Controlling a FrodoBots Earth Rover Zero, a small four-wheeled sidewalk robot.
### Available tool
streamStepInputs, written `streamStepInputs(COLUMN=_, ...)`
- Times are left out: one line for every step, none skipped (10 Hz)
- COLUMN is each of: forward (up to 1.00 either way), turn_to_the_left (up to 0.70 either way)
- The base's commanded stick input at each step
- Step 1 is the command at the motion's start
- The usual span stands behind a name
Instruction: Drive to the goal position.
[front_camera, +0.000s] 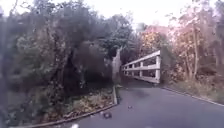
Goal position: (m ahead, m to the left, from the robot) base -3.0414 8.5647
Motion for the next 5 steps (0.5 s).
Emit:
streamStepInputs(forward=0.0, turn_to_the_left=0.85)
streamStepInputs(forward=0.0, turn_to_the_left=0.85)
streamStepInputs(forward=0.0, turn_to_the_left=0.85)
streamStepInputs(forward=0.0, turn_to_the_left=0.85)
streamStepInputs(forward=0.0, turn_to_the_left=0.85)
